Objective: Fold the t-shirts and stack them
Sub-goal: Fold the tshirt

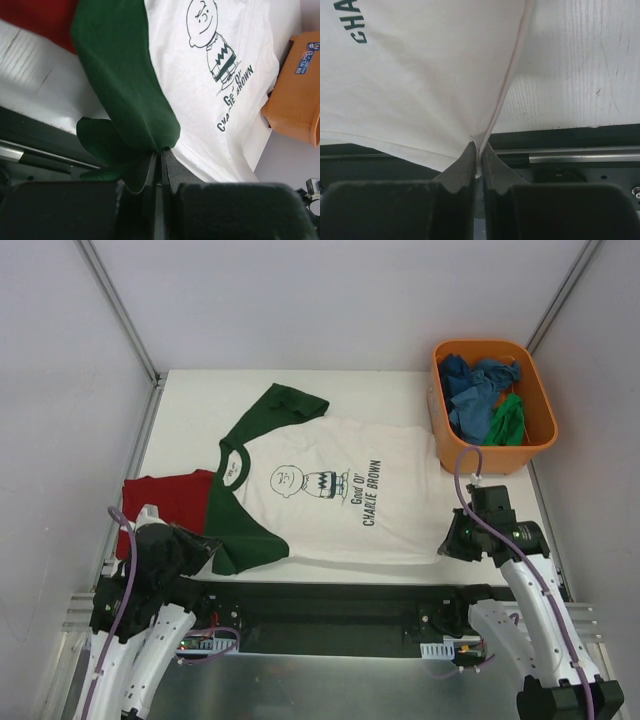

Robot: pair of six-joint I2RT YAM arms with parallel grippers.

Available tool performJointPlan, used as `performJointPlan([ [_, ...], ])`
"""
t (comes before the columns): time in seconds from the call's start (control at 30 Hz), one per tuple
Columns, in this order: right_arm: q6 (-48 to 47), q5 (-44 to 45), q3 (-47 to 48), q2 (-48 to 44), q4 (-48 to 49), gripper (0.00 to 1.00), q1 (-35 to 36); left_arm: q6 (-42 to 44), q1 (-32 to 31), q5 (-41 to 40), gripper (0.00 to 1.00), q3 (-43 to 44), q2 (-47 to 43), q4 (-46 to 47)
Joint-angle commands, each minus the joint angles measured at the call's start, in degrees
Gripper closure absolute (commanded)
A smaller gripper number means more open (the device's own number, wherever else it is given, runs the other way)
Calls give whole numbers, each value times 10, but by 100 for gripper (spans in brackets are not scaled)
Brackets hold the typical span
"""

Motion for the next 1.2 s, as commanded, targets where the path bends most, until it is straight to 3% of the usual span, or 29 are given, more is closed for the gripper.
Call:
performJointPlan([
  [0.0, -9, 32, 40, 47, 47, 92, -2, 30, 2, 2, 100, -3, 66, 115],
  [0.3, -8, 94, 125, 198, 120, 92, -3, 73, 2, -40, 100, 2, 241, 306],
  [0.47, -14, 94, 175, 300, 143, 93, -3, 102, 2, -94, 100, 56, 380, 349],
  [0.8, 3, 186, 272, 456, 171, 94, -11, 141, 6, -150, 100, 165, 624, 415],
  [0.97, 9, 210, 299, 492, 182, 85, -12, 158, 12, -182, 98, 223, 704, 421],
  [1.0, 7, 211, 303, 498, 186, 80, -11, 162, 14, -183, 98, 232, 727, 420],
  [1.03, 2, 204, 305, 498, 190, 69, -12, 167, 17, -178, 98, 241, 737, 419],
  [1.1, -10, 178, 310, 492, 185, 57, -11, 189, 21, -152, 85, 270, 759, 419],
  [1.13, -12, 169, 309, 486, 185, 49, -11, 195, 21, -142, 51, 277, 762, 419],
  [1.17, -17, 160, 300, 480, 185, 46, -11, 201, 21, -136, 29, 282, 762, 419],
])
